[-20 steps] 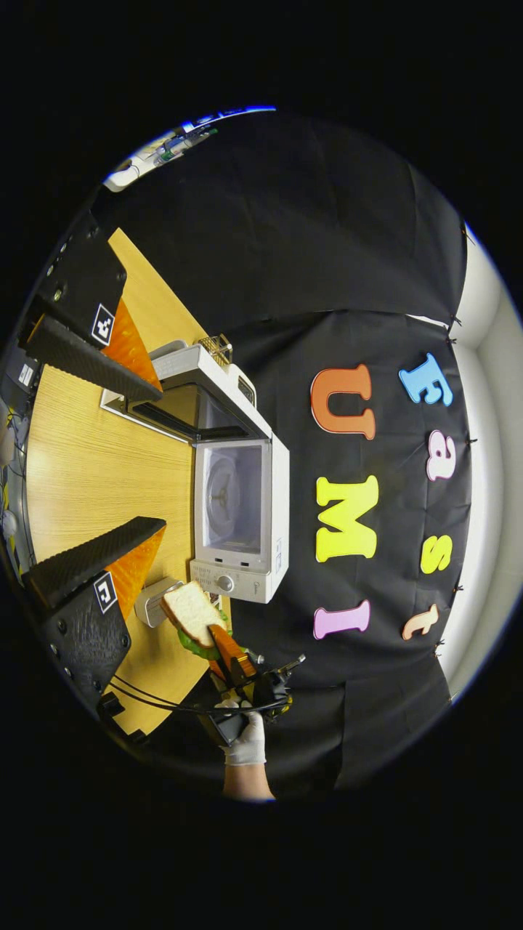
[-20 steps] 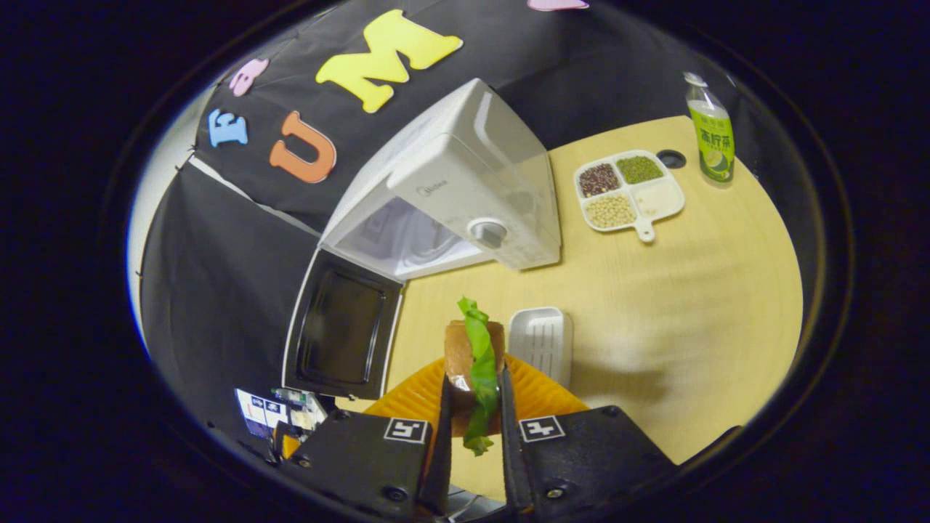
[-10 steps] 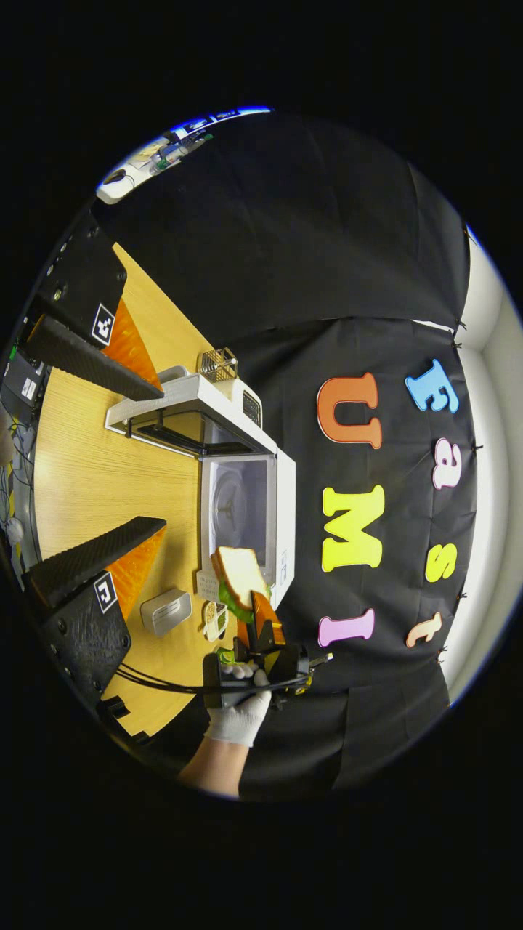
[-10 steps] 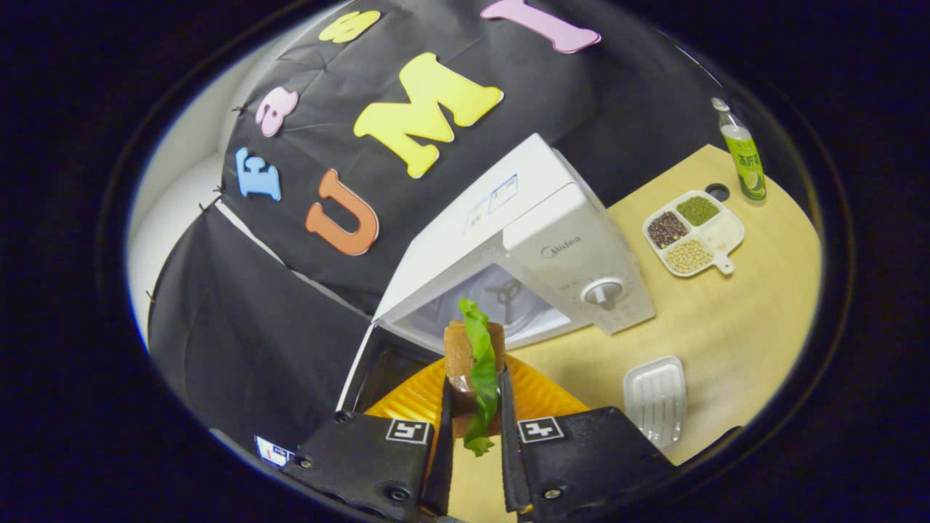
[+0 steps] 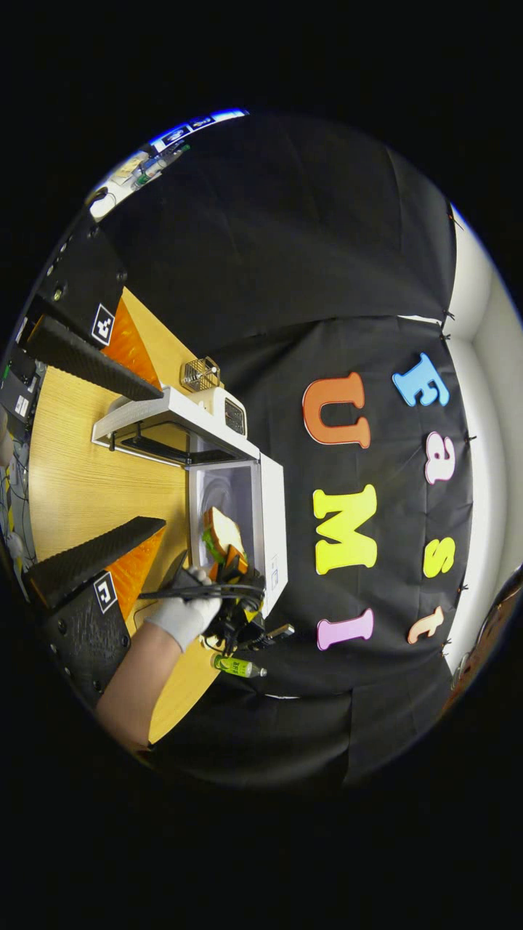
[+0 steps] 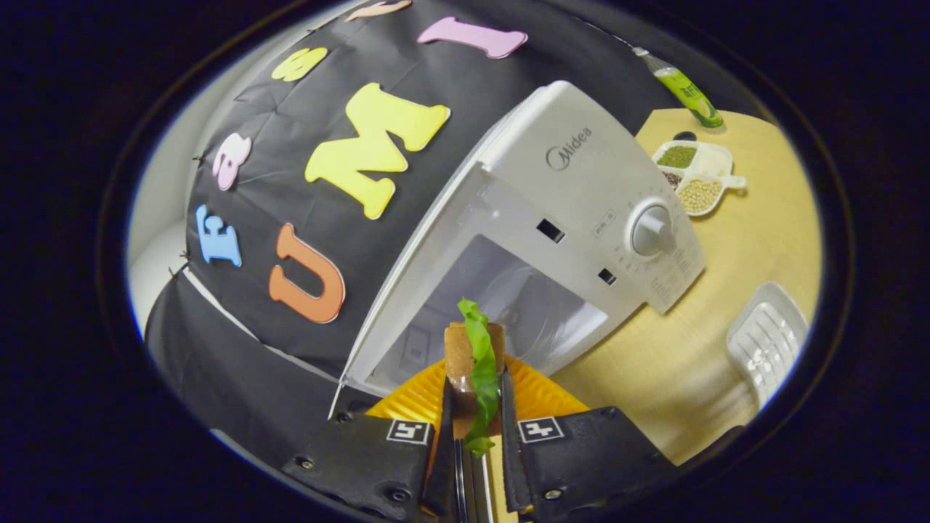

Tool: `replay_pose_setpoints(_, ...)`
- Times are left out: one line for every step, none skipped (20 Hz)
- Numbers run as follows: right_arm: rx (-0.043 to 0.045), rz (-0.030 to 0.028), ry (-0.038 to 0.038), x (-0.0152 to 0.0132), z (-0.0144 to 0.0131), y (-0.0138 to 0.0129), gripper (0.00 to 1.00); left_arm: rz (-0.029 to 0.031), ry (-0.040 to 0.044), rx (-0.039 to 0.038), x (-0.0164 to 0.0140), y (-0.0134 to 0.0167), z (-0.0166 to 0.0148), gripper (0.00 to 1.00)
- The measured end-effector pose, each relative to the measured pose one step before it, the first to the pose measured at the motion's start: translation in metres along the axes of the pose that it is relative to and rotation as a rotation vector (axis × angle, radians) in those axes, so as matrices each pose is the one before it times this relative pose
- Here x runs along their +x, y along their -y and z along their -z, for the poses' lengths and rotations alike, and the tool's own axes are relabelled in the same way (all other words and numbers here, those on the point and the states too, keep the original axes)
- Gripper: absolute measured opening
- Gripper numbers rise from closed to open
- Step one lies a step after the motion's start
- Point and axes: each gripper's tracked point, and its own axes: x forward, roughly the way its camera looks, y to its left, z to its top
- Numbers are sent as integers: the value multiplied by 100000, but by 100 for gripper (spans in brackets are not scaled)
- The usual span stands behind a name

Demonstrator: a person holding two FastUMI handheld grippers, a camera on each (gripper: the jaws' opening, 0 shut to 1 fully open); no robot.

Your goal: Open the microwave oven with the left hand, put the food in, and close the microwave oven.

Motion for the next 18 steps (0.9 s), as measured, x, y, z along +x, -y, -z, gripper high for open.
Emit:
replay_pose_setpoints(-731,469,3034,895,78,-172,31,562,77,587,70,196,-141,97)
replay_pose_setpoints(689,705,2855,970,154,-159,31,-123,406,917,98,11,-104,97)
replay_pose_setpoints(1337,645,2615,994,154,-32,31,-8,1903,413,81,-69,-424,97)
replay_pose_setpoints(1236,1477,578,945,448,1,31,90,-372,-665,264,-61,166,97)
replay_pose_setpoints(-414,770,699,972,352,72,31,-187,-1102,-1038,492,14,459,97)
replay_pose_setpoints(-186,279,1272,923,267,81,31,247,-647,-570,284,100,351,97)
replay_pose_setpoints(1768,1011,834,822,252,241,31,-484,-780,-159,-10,-151,240,97)
replay_pose_setpoints(31,542,785,729,293,163,23,240,-909,-212,139,33,226,97)
replay_pose_setpoints(-928,952,272,852,377,363,32,70,-985,115,112,132,327,97)
replay_pose_setpoints(367,-293,-1,625,365,61,23,673,-656,433,132,181,165,97)
replay_pose_setpoints(-240,-1026,33,354,-23,-115,24,-327,-440,860,67,9,207,97)
replay_pose_setpoints(-2954,-239,681,192,184,-9,33,150,-858,312,71,-57,164,97)
replay_pose_setpoints(-3724,363,-190,275,523,79,33,146,-280,-230,56,202,239,97)
replay_pose_setpoints(-3411,-227,49,-9,379,-47,26,569,-285,-445,-91,222,151,97)
replay_pose_setpoints(-4670,-158,1374,72,-206,66,36,492,122,82,-24,147,-67,97)
replay_pose_setpoints(-4881,1231,-301,1,188,200,31,-121,-266,265,112,52,-1,97)
replay_pose_setpoints(-4138,959,1492,-14,-347,38,31,391,35,-128,103,31,77,97)
replay_pose_setpoints(-5348,1780,1632,-37,-442,77,42,3,70,-339,130,-5,-55,97)
